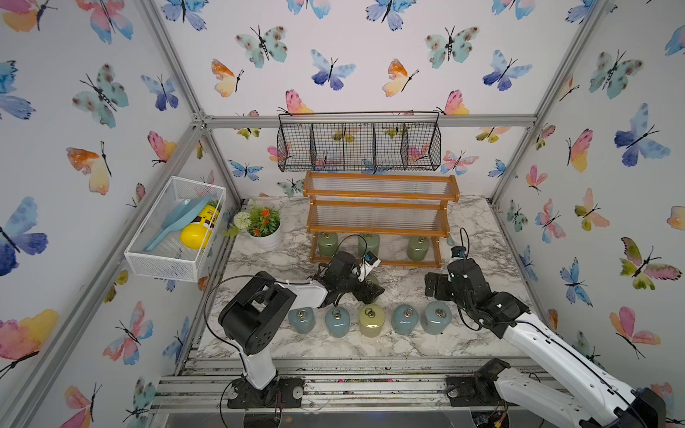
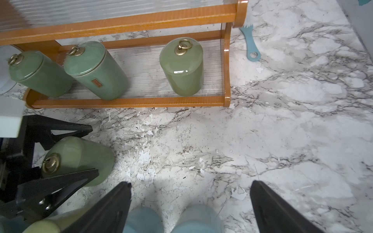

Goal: Remove the tea canisters from the shelf
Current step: Place the tea canister at the center of the board.

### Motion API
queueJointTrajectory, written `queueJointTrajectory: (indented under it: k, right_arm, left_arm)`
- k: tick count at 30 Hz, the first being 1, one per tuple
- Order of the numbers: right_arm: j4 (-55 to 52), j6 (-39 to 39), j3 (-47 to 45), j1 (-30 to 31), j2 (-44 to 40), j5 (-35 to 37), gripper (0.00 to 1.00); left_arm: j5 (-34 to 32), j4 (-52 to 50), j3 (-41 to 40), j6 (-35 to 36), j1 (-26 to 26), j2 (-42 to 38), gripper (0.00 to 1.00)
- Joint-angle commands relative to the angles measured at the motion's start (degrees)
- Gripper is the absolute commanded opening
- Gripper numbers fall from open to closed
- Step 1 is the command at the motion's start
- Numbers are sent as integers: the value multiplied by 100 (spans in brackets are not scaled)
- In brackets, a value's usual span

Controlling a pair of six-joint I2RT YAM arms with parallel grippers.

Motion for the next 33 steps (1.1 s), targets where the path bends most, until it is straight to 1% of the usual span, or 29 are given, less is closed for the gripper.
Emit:
queueJointTrajectory:
  k: [1,9,16,22,25,28,33]
  right_arm:
    - [5,5,-32,-27,27,48,98]
    - [67,-21,-62,-27,93,0,98]
    - [89,-21,-84,-27,93,-31,98]
    - [90,-47,-87,-27,124,-27,98]
    - [150,-98,-100,-27,178,-26,98]
    - [239,-160,-89,-20,269,-9,98]
    - [476,-333,-58,-44,489,43,98]
  left_arm:
    - [-139,9,-116,103,0,-248,90]
    - [-222,-31,-256,89,0,-516,92]
    - [-377,-217,-105,129,0,-746,94]
    - [-532,-381,-62,77,5,-1137,94]
    - [-744,-589,-104,-55,3,-1423,94]
    - [-1140,-907,-193,-242,10,-1773,94]
    - [-1830,-2038,-49,-535,35,-2181,94]
